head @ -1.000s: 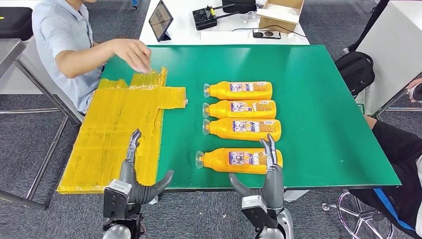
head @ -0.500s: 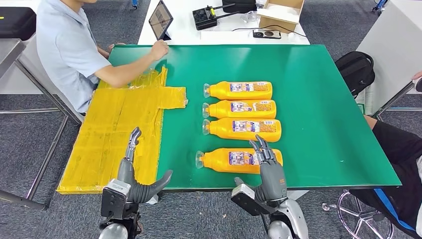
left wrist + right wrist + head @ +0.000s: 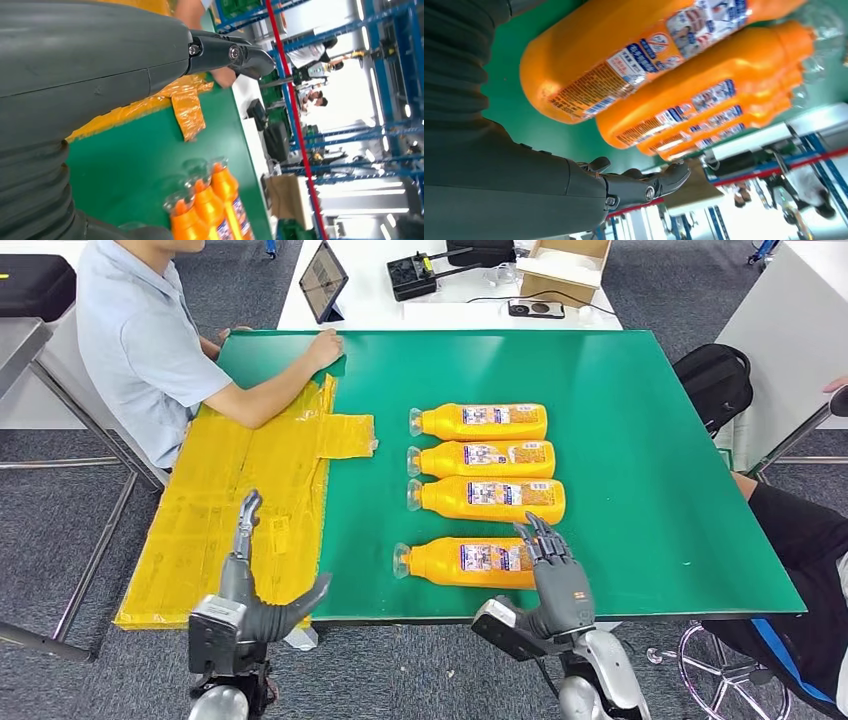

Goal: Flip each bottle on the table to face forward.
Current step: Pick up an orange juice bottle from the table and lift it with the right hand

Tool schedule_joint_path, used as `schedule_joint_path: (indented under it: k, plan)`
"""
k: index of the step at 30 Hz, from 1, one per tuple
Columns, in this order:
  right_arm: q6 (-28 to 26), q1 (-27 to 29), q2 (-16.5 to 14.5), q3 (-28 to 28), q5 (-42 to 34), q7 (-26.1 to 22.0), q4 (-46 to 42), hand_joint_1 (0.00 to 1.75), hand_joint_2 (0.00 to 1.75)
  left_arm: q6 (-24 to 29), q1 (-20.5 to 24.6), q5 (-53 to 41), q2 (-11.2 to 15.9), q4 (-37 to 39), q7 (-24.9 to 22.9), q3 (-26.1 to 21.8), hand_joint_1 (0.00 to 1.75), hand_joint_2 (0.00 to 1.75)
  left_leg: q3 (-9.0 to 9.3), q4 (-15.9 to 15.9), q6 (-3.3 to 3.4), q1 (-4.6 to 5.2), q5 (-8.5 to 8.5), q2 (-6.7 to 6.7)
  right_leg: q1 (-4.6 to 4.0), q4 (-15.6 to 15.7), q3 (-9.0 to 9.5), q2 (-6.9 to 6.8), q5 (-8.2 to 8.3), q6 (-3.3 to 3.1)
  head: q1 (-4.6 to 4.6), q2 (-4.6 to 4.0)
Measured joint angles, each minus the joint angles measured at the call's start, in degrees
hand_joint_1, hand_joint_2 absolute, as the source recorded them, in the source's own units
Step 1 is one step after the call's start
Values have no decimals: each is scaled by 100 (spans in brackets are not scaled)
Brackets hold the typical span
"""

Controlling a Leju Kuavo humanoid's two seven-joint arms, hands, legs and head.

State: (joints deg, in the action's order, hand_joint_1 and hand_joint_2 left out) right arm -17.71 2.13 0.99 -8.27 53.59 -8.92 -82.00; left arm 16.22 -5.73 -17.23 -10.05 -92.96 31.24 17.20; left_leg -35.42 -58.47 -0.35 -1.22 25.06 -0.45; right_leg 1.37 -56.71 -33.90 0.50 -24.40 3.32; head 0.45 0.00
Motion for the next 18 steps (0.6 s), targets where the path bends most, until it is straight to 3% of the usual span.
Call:
schedule_joint_path:
  k: [6,18]
  plan:
    - [334,-121,159,1,130,273,69,0,175,-113,-1,119,2,-78,-20,-73,0,175,0,0,0,0,0,0,0,0,0,0,0,0,-1,0]
    - [717,-548,356,-77,208,385,458,0,175,-200,72,117,7,-76,-21,-124,0,175,-1,0,0,0,-1,0,0,0,-1,0,0,0,-1,0]
